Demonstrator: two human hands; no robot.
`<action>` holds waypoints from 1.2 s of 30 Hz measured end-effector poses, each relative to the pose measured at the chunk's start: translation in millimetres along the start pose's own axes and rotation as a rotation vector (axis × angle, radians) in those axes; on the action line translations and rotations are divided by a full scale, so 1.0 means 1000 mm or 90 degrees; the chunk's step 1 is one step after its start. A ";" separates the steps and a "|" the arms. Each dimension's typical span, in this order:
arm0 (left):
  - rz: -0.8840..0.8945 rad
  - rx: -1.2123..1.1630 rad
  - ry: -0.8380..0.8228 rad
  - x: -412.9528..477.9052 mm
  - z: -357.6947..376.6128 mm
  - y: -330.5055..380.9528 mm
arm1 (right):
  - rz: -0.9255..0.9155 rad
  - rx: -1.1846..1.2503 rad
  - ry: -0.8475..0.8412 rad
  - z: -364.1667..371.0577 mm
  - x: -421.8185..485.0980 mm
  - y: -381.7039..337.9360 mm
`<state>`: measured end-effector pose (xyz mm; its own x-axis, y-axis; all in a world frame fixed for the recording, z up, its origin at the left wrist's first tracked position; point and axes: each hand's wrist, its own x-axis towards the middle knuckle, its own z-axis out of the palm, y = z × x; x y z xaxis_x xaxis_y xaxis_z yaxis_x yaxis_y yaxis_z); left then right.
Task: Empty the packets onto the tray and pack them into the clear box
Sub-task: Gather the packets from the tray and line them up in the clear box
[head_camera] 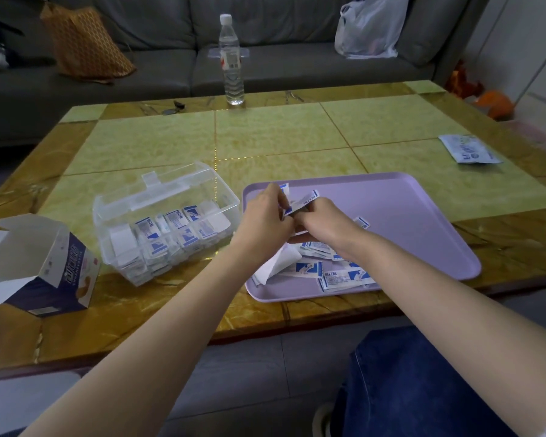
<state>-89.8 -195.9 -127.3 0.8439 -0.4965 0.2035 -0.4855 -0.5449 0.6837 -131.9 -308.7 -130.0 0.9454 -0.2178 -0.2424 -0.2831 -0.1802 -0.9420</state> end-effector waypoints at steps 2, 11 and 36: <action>-0.008 -0.021 -0.009 0.001 0.004 0.001 | 0.008 0.058 -0.037 0.000 -0.002 -0.003; 0.027 -0.113 -0.096 -0.001 0.004 0.000 | -0.021 0.071 -0.047 -0.009 -0.001 0.009; 0.004 0.305 -0.155 0.006 0.022 -0.022 | -0.343 -0.353 0.179 -0.009 0.002 0.018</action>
<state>-79.6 -202.0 -156.6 0.7913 -0.6114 -0.0007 -0.5877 -0.7609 0.2750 -136.1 -321.2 -145.0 0.9196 -0.1844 0.3470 0.0905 -0.7599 -0.6437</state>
